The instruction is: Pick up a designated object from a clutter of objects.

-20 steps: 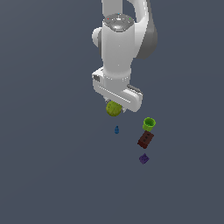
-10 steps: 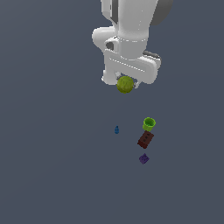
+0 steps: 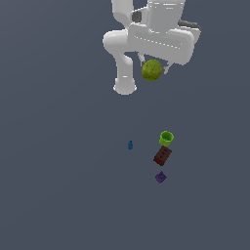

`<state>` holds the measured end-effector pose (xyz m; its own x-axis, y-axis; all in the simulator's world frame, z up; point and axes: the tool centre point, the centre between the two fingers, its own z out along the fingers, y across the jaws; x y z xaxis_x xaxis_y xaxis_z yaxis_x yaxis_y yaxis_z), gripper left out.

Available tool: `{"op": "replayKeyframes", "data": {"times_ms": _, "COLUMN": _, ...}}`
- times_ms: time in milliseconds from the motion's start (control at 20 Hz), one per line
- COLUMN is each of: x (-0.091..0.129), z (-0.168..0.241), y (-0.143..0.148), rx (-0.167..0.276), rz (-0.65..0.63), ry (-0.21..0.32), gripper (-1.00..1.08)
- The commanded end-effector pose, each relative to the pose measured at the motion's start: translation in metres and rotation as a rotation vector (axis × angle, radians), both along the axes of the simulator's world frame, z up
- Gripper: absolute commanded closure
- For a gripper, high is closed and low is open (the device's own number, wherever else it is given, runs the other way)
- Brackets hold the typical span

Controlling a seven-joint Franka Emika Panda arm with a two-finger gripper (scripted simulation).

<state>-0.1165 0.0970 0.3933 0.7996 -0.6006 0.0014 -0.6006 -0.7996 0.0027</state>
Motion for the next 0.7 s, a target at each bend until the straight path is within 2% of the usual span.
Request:
{"op": "replayKeyframes", "data": {"times_ms": 0, "x": -0.008, "z": 0.013, "y": 0.007, "rx": 0.001, "rz": 0.000, "ry": -0.001, "gripper": 1.08}}
{"op": "replayKeyframes", "data": {"times_ms": 300, "x": -0.017, "z": 0.028, "y": 0.016, "rx": 0.002, "rz": 0.000, "ry": 0.000, "gripper": 1.08}}
{"op": "replayKeyframes", "data": {"times_ms": 650, "x": -0.015, "z": 0.028, "y": 0.016, "rx": 0.003, "rz": 0.000, "ry": 0.000, "gripper": 1.08}}
